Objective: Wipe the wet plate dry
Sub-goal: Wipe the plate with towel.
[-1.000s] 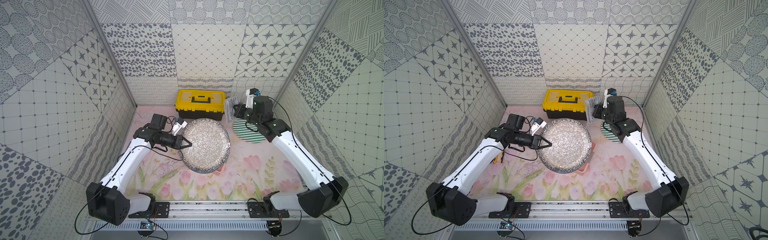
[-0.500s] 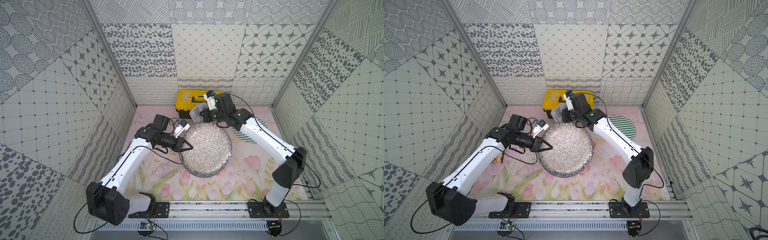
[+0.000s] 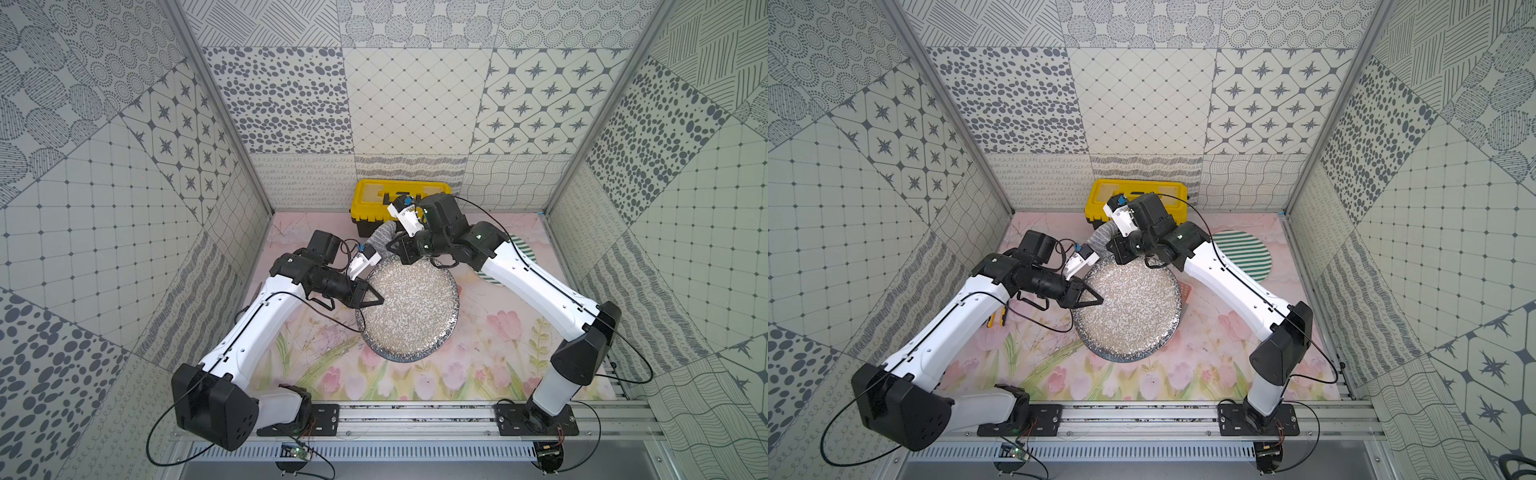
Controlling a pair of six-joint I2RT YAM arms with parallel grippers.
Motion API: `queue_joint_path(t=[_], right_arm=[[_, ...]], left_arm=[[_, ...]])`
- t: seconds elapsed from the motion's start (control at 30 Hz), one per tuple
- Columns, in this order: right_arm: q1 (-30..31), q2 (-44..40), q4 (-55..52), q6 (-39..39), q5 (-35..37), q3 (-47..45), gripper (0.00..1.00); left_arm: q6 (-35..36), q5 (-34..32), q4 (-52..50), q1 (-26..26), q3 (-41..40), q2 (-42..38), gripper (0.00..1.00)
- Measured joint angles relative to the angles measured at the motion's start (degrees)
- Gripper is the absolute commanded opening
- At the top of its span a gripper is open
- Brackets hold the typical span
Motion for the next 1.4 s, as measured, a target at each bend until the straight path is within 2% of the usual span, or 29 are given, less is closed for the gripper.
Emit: queue_joint_path(t=[0.43, 0.93, 1.4], right_arm=[[-0.46, -2.12, -3.41, -4.66, -0.26, -0.11, 0.00], [-1.36, -2.51, -3.74, -4.44, -0.17, -0.68, 0.00], [-8.20, -14.45, 4.22, -2.78, -2.27, -18.58, 0.00]], left_arm=[[2.32, -0.04, -0.02, -0.42, 0.31, 0.00, 0.00], [2.58, -0.04, 0.11, -0.48, 0.31, 0.28, 0.00], [2.56, -0.04, -0.07, -0.50, 0.31, 0.31, 0.00]])
